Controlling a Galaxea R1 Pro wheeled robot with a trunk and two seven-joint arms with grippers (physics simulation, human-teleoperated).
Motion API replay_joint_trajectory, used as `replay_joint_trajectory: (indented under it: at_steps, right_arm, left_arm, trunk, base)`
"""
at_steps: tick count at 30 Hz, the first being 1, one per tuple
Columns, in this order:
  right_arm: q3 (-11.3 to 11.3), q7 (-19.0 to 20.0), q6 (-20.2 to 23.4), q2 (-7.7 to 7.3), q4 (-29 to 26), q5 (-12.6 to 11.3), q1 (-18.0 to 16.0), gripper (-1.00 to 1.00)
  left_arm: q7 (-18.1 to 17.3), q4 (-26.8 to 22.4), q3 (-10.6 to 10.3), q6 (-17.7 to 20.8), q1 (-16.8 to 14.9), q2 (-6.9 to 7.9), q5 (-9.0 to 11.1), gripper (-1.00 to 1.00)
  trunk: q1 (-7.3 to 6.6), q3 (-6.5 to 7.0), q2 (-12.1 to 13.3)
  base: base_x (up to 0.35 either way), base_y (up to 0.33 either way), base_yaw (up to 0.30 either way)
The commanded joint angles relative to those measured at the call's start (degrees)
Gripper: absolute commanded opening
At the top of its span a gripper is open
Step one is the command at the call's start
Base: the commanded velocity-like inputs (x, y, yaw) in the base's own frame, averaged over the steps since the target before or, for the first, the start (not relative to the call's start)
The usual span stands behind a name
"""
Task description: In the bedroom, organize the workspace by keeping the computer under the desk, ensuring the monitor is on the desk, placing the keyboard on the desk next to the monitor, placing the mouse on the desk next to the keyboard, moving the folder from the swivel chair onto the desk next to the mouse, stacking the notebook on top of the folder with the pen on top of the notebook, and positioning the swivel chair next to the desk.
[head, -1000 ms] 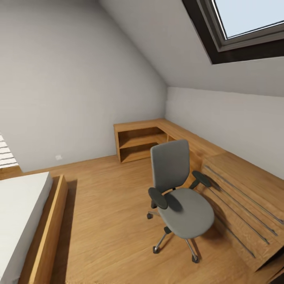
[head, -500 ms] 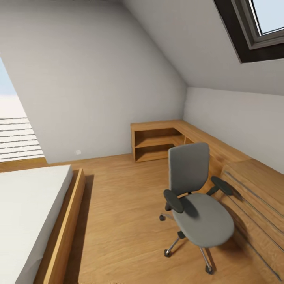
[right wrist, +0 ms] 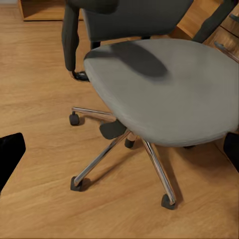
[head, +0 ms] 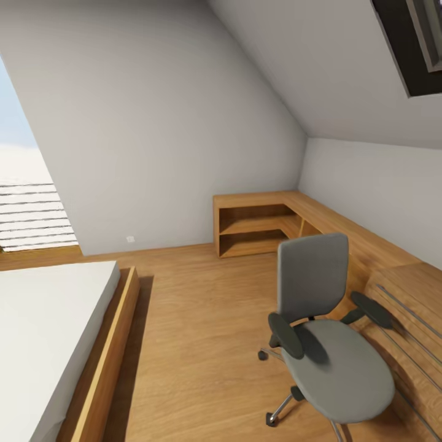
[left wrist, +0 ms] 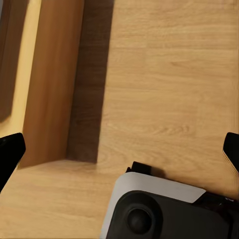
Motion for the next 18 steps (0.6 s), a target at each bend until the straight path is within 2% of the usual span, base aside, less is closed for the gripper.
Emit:
replay_joint_trajectory:
  at_steps: [1,6,12,18]
  right_arm:
    - [0.5,-0.3,-0.1,0.05,0.1,-0.3,0.0,1.0]
    - [0.2,-0.5,-0.1,-0.05,0.1,-0.7,0.0,1.0]
    - [0.3,-0.5,0.1,-0.87,0.2,-0.8,0.0,1.0]
    - [0.3,-0.5,0.5,-0.94,0.2,-0.8,0.0,1.0]
  left_arm:
    - [0.4,-0.1,-0.5,-0.1,0.0,0.04,0.5,1.0]
    - [0.4,-0.1,-0.5,-0.1,0.0,0.04,0.5,1.0]
    - [0.4,-0.1,-0.6,-0.1,0.0,0.04,0.5,1.0]
    - [0.4,-0.1,-0.5,-0.1,0.0,0.04,0.5,1.0]
  trunk:
    - [0.03,0.01,0.0]
    - [0.03,0.15,0.0]
    - [0.03,0.18,0.0]
    - [0.03,0.19,0.0]
  base:
    - [0.214,0.0,0.004]
    - [0.228,0.0,0.002]
    - [0.298,0.009,0.0]
    - [0.231,0.16,0.0]
